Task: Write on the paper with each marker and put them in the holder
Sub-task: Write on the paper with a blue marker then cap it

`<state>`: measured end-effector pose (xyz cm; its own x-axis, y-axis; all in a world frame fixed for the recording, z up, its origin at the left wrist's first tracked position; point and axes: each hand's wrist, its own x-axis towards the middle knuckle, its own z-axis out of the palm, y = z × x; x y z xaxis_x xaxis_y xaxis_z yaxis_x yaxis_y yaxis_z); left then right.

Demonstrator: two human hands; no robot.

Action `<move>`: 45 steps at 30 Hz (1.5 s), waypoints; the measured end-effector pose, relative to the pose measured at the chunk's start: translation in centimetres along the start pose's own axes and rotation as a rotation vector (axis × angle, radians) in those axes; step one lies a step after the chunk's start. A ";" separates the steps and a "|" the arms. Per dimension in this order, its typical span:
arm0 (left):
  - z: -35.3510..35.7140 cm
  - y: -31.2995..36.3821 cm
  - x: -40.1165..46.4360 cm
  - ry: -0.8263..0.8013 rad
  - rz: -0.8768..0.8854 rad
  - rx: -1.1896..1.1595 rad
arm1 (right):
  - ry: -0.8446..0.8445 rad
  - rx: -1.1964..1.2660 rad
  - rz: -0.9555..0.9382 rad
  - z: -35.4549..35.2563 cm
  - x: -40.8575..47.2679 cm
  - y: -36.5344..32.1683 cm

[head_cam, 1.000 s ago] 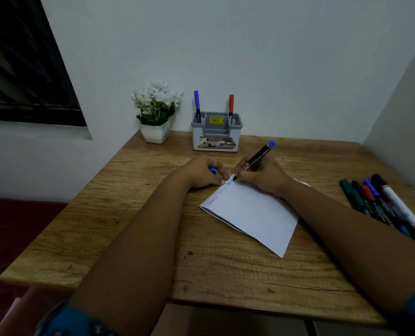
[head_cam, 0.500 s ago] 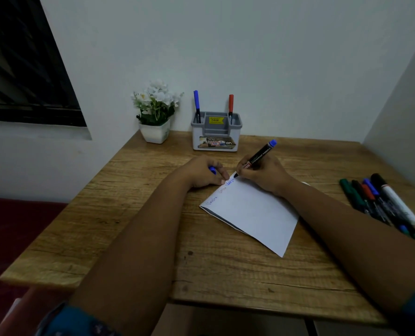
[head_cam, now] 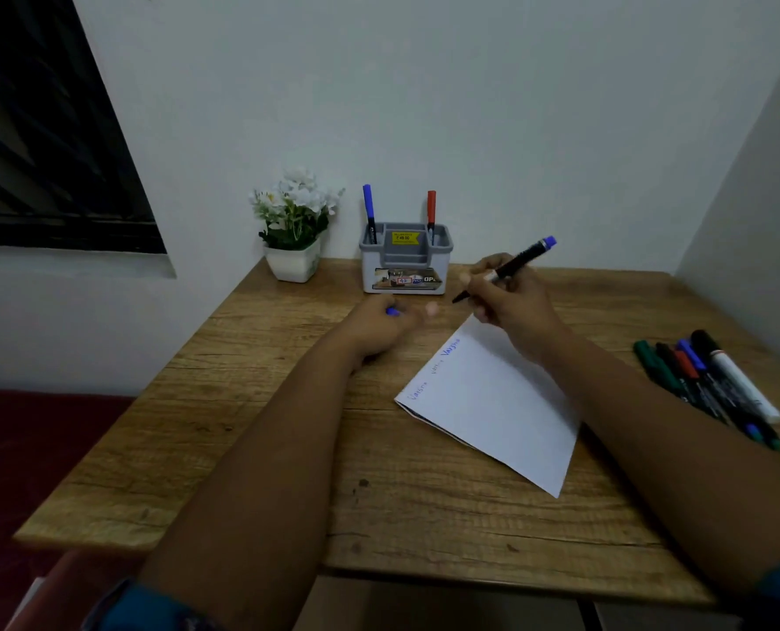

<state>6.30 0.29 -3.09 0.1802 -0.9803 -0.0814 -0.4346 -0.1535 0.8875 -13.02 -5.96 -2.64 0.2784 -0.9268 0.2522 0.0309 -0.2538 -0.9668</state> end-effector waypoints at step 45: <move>0.4 2.4 0.3 0.322 0.320 -0.919 | -0.300 -0.580 -0.143 4.0 0.8 -4.2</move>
<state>4.93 -0.39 -1.19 0.4617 -0.8579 0.2255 0.3158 0.3966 0.8620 -9.12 -4.58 1.46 0.5674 -0.7769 0.2729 -0.4104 -0.5541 -0.7242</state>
